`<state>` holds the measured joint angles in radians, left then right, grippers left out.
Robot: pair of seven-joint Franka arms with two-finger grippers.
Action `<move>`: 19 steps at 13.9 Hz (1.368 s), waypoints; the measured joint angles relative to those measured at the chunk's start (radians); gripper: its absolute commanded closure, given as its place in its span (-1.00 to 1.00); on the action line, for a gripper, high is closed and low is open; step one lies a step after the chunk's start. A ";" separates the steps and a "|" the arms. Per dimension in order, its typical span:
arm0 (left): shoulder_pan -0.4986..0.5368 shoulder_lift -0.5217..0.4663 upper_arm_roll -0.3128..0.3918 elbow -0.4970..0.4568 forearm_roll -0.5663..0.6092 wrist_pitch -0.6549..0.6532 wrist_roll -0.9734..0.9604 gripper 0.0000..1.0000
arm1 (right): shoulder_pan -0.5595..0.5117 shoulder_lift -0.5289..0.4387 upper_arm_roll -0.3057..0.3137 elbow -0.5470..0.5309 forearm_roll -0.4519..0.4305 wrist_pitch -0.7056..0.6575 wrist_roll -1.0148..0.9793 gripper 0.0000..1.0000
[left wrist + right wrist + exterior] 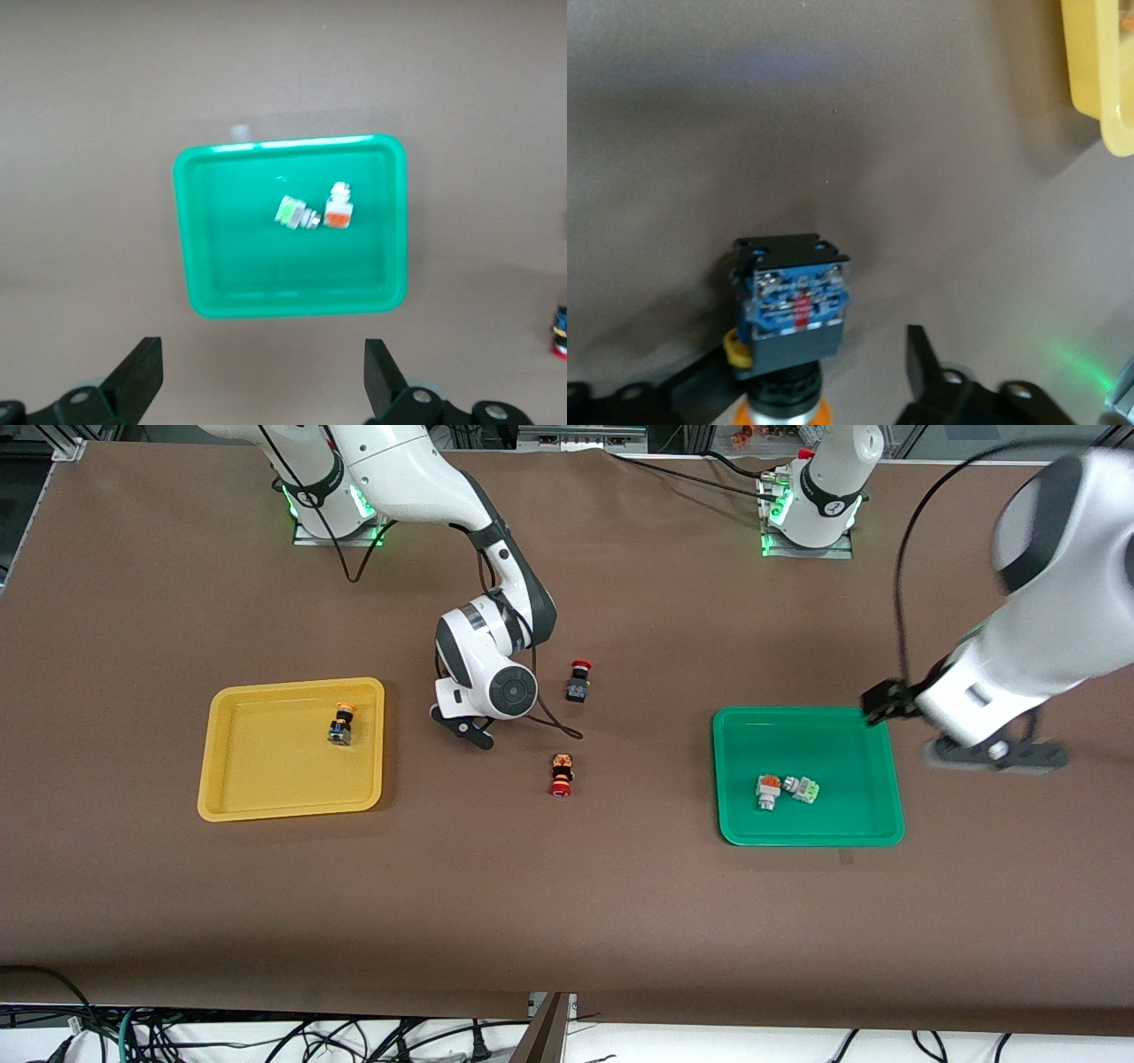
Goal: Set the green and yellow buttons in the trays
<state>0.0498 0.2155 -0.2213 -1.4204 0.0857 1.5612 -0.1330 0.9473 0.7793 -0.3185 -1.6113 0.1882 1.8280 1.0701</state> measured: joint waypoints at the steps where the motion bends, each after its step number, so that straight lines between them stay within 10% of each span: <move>1: -0.003 -0.062 0.022 -0.041 -0.004 0.012 0.003 -1.00 | 0.000 -0.007 -0.004 -0.003 0.006 0.008 0.015 1.00; 5: -0.013 -0.284 0.069 -0.292 -0.010 0.113 0.005 -1.00 | 0.000 -0.024 -0.044 -0.004 0.053 0.083 0.089 1.00; 10: -0.033 -0.247 0.064 -0.225 -0.010 -0.003 0.005 -1.00 | -0.047 -0.159 -0.207 0.009 0.105 0.027 -0.034 1.00; 16: -0.033 -0.217 0.065 -0.198 -0.010 -0.014 0.010 -1.00 | -0.175 -0.236 -0.452 -0.120 0.107 -0.096 -0.626 1.00; 17: -0.033 -0.217 0.065 -0.197 -0.010 -0.014 0.011 -1.00 | -0.198 -0.227 -0.469 -0.167 0.108 -0.036 -0.707 0.73; 18: -0.033 -0.217 0.065 -0.197 -0.010 -0.015 0.012 -1.00 | -0.222 -0.214 -0.472 -0.206 0.108 0.023 -0.758 -0.98; 19: -0.033 -0.217 0.065 -0.197 -0.010 -0.015 0.014 -1.00 | -0.239 -0.193 -0.467 -0.230 0.109 0.068 -0.786 -1.00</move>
<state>0.0169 -0.0015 -0.1564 -1.6172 0.0753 1.5464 -0.1188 0.7079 0.5868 -0.7857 -1.8412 0.2974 1.8963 0.2837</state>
